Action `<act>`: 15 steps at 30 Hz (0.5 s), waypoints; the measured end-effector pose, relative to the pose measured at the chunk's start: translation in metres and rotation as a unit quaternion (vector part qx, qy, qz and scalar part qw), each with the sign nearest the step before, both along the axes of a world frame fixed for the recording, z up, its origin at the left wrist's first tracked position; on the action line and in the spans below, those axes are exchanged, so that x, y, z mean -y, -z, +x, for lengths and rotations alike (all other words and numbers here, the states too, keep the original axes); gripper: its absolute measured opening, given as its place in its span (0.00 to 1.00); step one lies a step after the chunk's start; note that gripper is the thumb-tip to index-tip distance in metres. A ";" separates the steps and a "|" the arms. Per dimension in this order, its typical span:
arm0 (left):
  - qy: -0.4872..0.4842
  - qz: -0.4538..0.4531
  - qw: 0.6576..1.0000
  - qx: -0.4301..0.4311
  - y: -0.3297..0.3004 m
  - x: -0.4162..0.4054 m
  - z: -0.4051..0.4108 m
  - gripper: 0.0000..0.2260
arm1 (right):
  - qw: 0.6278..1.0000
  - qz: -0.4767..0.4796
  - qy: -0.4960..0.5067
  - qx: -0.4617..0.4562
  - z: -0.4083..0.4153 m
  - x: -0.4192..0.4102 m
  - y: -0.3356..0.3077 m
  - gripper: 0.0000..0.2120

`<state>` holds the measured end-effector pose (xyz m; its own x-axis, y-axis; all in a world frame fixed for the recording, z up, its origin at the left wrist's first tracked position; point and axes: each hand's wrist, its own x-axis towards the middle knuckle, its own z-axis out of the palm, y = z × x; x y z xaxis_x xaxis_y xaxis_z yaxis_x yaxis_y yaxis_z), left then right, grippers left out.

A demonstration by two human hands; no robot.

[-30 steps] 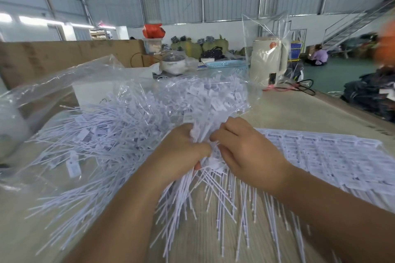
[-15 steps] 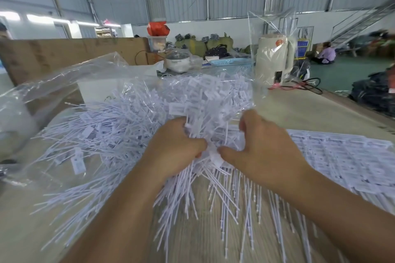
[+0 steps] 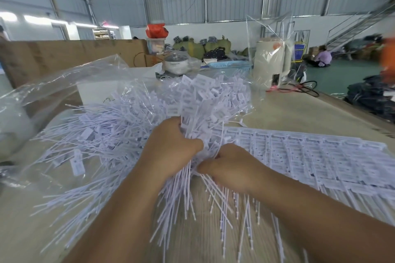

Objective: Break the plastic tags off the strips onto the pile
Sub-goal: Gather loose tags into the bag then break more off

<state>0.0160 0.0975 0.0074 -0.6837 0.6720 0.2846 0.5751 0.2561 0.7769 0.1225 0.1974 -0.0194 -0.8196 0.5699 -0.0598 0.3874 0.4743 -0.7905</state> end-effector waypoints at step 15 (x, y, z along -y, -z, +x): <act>0.021 -0.052 0.994 0.093 0.001 -0.007 0.003 0.12 | 0.846 -0.474 -0.132 -0.205 -0.002 0.016 0.000 0.16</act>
<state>0.0194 0.1049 0.0062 -0.6892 0.7198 0.0830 0.4349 0.3193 0.8419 0.1206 0.1812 -0.0195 -0.9734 0.2190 -0.0678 -0.0316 -0.4212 -0.9064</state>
